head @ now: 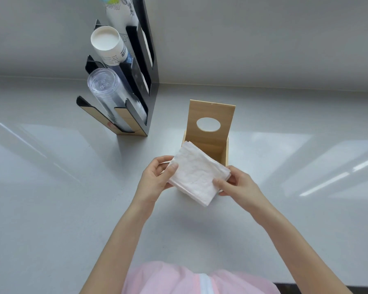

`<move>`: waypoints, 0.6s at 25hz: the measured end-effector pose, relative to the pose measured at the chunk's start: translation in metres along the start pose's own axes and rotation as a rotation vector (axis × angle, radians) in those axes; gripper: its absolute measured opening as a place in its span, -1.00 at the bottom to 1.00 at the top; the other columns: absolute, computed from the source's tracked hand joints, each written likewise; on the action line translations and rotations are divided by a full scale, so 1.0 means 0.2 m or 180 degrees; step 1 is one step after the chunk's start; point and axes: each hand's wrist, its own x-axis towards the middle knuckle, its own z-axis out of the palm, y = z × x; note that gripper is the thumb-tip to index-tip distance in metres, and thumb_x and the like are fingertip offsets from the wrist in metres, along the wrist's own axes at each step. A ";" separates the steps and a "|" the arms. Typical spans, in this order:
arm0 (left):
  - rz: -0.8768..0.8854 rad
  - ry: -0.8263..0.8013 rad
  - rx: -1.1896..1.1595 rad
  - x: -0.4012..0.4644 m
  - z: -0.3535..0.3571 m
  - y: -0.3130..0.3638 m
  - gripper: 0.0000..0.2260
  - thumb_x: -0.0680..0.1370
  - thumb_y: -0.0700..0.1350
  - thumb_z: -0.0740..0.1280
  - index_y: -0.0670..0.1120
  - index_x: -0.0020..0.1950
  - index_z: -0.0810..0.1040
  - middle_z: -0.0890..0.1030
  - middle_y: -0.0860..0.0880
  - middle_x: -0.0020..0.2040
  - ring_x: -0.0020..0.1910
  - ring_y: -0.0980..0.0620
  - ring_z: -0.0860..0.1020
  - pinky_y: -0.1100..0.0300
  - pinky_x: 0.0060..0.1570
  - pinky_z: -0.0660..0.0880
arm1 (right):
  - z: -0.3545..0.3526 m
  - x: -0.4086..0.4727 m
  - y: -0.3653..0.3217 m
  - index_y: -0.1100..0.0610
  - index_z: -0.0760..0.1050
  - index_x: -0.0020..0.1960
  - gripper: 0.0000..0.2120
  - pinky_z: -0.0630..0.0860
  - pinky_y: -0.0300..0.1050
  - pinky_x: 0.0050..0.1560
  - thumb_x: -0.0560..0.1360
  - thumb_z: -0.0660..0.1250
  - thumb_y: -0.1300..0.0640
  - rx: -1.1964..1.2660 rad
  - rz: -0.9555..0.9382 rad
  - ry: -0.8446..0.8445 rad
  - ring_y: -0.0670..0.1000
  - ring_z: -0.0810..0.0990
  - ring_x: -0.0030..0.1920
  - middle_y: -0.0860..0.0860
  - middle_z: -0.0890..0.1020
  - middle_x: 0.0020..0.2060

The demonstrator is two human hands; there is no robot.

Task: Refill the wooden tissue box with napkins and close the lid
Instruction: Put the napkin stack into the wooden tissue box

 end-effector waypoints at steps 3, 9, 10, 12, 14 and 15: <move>0.0155 0.0068 0.0513 0.07 0.03 0.05 -0.88 0.51 -0.08 0.31 0.06 0.02 0.48 0.56 0.07 -0.23 -0.26 0.19 0.54 0.36 -0.24 0.46 | -0.05 0.08 -0.07 -0.01 0.45 -0.10 -0.90 0.54 -0.21 -0.06 0.46 0.32 0.17 -0.0276 -0.0219 0.0270 -0.01 0.63 -0.13 -0.01 0.65 -0.15; 0.0265 0.0009 0.1449 0.23 0.07 0.12 -0.93 0.50 -0.11 0.31 0.07 -0.12 0.47 0.55 0.07 -0.23 -0.21 -0.02 0.54 0.08 -0.12 0.51 | -0.11 0.24 -0.20 0.10 0.37 0.09 -0.80 0.43 -0.19 -0.34 0.47 0.27 0.17 -0.1588 -0.0594 0.0595 0.06 0.54 -0.21 -0.04 0.53 -0.30; 0.0267 0.0027 0.1616 0.26 0.08 0.12 -0.95 0.49 -0.11 0.31 0.04 -0.12 0.47 0.55 0.08 -0.24 -0.22 -0.03 0.54 0.09 -0.13 0.51 | -0.12 0.27 -0.21 0.13 0.35 0.11 -0.79 0.43 -0.10 -0.31 0.48 0.25 0.19 -0.1823 -0.0579 0.0576 0.12 0.53 -0.18 0.02 0.54 -0.27; 0.0357 0.0143 0.2253 0.28 0.11 0.12 -0.97 0.49 -0.08 0.29 -0.02 -0.10 0.49 0.57 0.09 -0.24 -0.21 -0.03 0.55 0.14 -0.21 0.46 | -0.11 0.31 -0.22 0.17 0.33 0.11 -0.78 0.43 -0.02 -0.25 0.47 0.20 0.22 -0.2392 -0.0483 0.0524 0.22 0.53 -0.14 0.14 0.58 -0.18; 0.0601 0.0351 0.3276 0.30 0.15 0.10 -0.89 0.50 -0.07 0.24 -0.06 -0.04 0.49 0.62 0.04 -0.16 -0.12 -0.07 0.54 0.14 -0.24 0.37 | -0.09 0.35 -0.22 0.20 0.32 0.10 -0.79 0.35 -0.03 -0.27 0.46 0.16 0.28 -0.3029 -0.0453 0.0479 0.25 0.52 -0.11 0.18 0.59 -0.11; 0.0813 0.0413 0.3738 0.31 0.16 0.09 -0.88 0.51 -0.08 0.21 -0.08 -0.03 0.49 0.64 -0.01 -0.13 -0.08 -0.11 0.52 0.13 -0.23 0.32 | -0.07 0.36 -0.21 0.22 0.32 0.10 -0.78 0.30 -0.05 -0.27 0.45 0.15 0.30 -0.3305 -0.0478 0.0442 0.24 0.52 -0.09 0.18 0.59 -0.09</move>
